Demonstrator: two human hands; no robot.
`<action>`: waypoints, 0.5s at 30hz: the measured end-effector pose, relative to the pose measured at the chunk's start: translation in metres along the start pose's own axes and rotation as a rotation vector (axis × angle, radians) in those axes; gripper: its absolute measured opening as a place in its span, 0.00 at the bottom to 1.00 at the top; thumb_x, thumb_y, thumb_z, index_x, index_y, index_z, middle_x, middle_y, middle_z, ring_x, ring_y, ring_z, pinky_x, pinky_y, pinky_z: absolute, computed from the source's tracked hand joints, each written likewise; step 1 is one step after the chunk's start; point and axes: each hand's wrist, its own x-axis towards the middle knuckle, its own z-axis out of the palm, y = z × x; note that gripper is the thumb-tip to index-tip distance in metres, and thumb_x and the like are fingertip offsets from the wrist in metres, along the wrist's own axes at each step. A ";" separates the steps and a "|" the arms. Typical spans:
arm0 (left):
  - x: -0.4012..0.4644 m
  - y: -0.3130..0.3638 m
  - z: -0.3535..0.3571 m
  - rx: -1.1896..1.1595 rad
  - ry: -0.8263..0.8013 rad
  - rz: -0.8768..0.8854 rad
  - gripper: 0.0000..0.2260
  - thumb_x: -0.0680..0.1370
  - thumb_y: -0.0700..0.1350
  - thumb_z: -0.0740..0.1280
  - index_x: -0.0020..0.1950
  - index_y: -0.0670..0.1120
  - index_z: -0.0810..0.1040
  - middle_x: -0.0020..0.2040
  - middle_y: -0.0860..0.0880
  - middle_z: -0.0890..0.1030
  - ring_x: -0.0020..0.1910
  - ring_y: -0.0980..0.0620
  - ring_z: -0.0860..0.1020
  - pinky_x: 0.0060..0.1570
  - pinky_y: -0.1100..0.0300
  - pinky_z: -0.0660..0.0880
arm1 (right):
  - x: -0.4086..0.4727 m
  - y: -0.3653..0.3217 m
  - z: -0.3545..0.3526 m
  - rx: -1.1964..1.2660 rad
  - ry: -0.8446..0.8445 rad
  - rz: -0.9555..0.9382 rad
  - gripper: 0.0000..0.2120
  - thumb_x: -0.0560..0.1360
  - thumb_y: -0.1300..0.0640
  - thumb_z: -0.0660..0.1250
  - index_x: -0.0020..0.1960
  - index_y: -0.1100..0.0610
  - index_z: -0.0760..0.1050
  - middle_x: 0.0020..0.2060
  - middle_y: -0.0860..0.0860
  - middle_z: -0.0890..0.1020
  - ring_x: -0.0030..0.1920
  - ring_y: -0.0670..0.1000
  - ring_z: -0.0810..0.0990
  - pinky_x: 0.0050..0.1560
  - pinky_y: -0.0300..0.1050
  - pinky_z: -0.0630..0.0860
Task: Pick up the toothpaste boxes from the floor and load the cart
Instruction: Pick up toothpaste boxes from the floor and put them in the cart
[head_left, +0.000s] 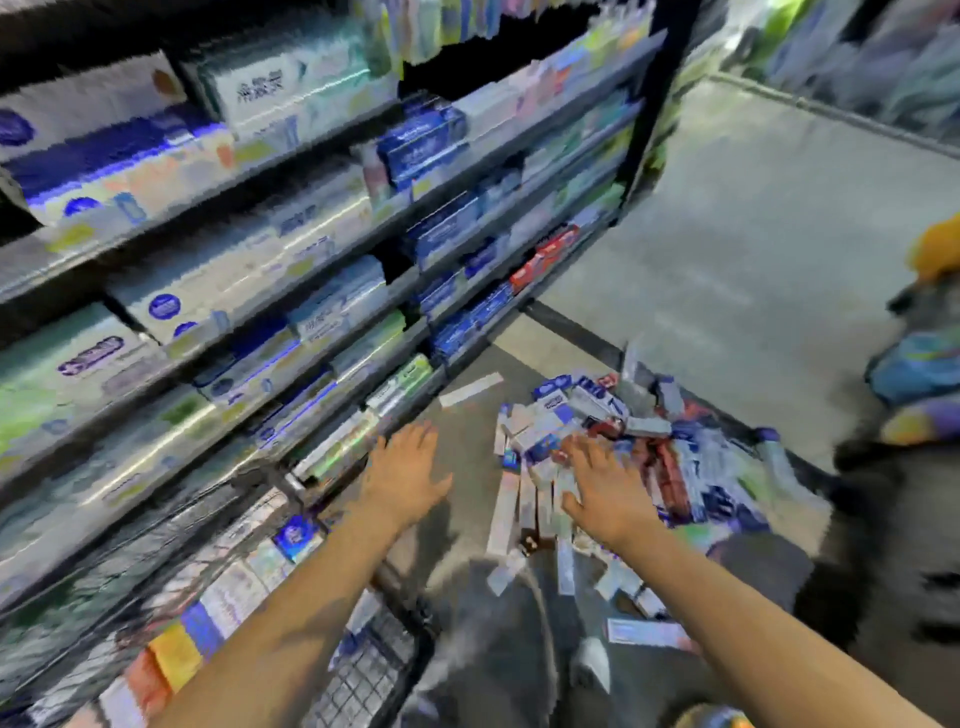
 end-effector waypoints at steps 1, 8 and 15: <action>0.012 0.022 0.006 0.003 -0.044 0.010 0.30 0.77 0.58 0.61 0.74 0.44 0.61 0.73 0.44 0.64 0.73 0.46 0.63 0.71 0.51 0.60 | -0.007 0.027 0.008 0.007 -0.025 0.051 0.34 0.79 0.45 0.55 0.78 0.57 0.45 0.77 0.55 0.54 0.76 0.55 0.55 0.74 0.55 0.55; 0.064 0.152 0.066 -0.097 -0.236 0.026 0.26 0.78 0.57 0.60 0.72 0.46 0.64 0.68 0.45 0.72 0.65 0.44 0.72 0.61 0.54 0.69 | -0.038 0.188 0.080 0.004 -0.226 0.321 0.33 0.77 0.46 0.61 0.76 0.57 0.54 0.70 0.55 0.67 0.68 0.56 0.68 0.70 0.55 0.63; 0.108 0.184 0.148 -0.113 -0.416 -0.028 0.27 0.78 0.57 0.60 0.72 0.45 0.63 0.71 0.45 0.68 0.68 0.45 0.68 0.65 0.53 0.68 | -0.014 0.243 0.149 0.095 -0.327 0.347 0.31 0.76 0.44 0.54 0.76 0.53 0.54 0.68 0.52 0.69 0.66 0.54 0.71 0.67 0.52 0.67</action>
